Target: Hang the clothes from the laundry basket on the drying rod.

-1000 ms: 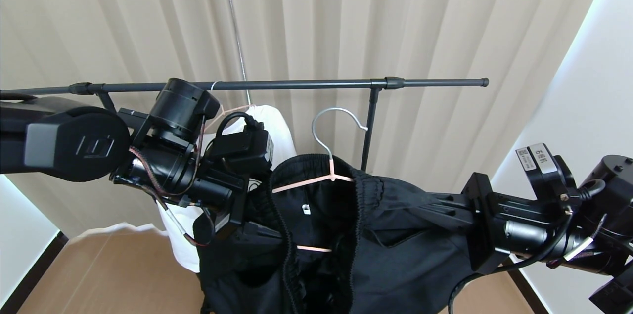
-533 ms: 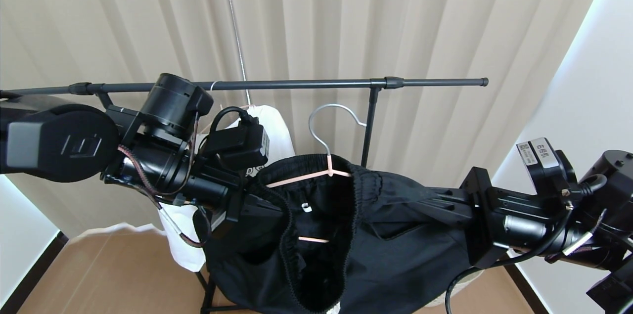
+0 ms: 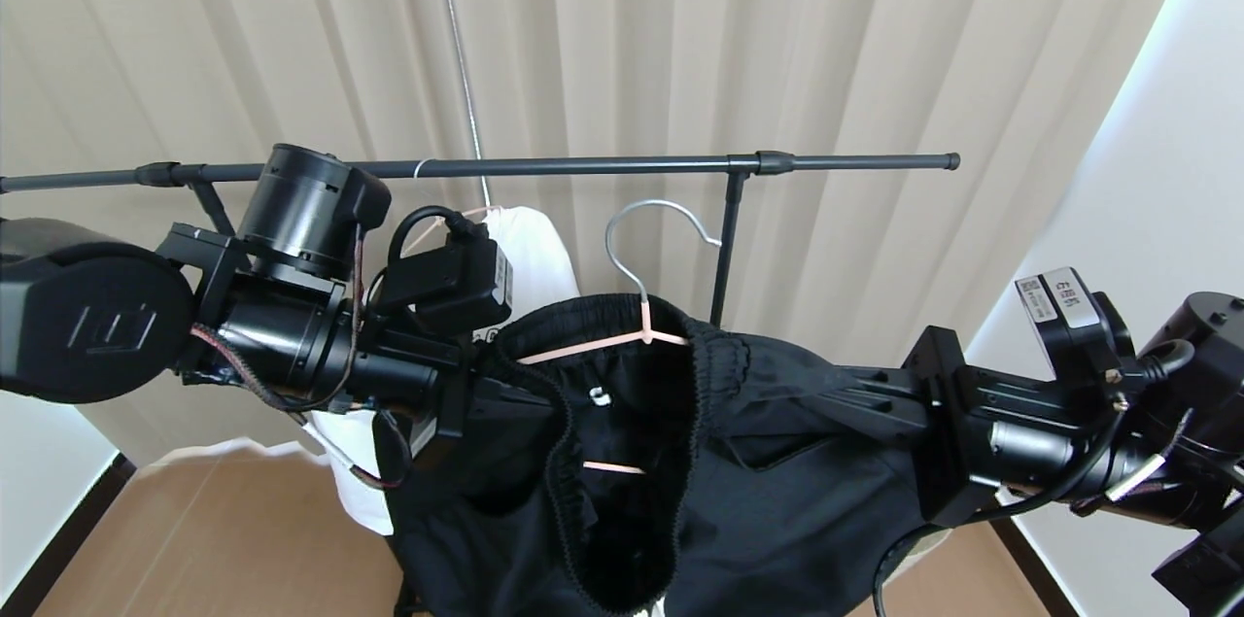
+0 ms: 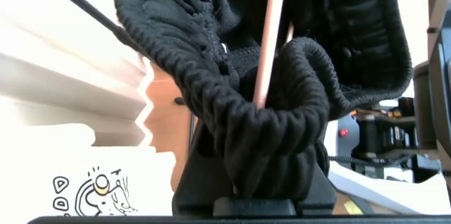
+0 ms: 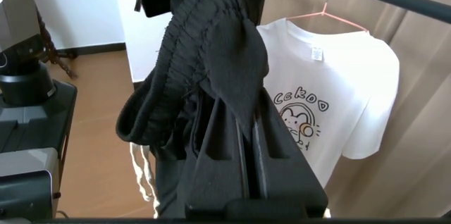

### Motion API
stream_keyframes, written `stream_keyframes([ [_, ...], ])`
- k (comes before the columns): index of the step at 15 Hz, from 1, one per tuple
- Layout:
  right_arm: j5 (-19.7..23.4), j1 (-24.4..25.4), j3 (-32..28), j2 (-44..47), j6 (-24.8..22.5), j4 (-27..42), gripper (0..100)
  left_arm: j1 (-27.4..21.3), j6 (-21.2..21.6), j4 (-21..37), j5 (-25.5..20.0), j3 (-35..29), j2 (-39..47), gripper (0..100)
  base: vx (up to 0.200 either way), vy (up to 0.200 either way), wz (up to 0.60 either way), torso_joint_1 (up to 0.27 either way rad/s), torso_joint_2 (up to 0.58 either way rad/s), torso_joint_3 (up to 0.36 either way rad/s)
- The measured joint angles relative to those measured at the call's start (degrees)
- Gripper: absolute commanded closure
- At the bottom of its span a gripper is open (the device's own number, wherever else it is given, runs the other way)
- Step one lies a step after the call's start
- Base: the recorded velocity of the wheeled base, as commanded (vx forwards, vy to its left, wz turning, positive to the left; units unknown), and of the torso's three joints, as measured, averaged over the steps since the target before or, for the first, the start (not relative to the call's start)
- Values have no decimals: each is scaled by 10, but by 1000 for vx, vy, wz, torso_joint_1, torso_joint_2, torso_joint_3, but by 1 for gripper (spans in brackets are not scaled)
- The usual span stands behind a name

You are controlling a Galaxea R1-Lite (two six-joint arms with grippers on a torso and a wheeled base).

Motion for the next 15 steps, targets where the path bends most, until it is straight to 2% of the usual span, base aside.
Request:
stream_keyframes([
  [2,0,0,4,-1,-1,0,0,0,-8,-24,2,19,-7,100,0,0,0,0,0,0],
  [10,1,-7,16,-2,-37,1,0,34,-15,-28,1,55,-48,100,0,0,0,0,0,0],
  [15,1,-8,28,-1,-57,1,0,52,-48,-53,0,60,-54,100,0,0,0,0,0,0],
])
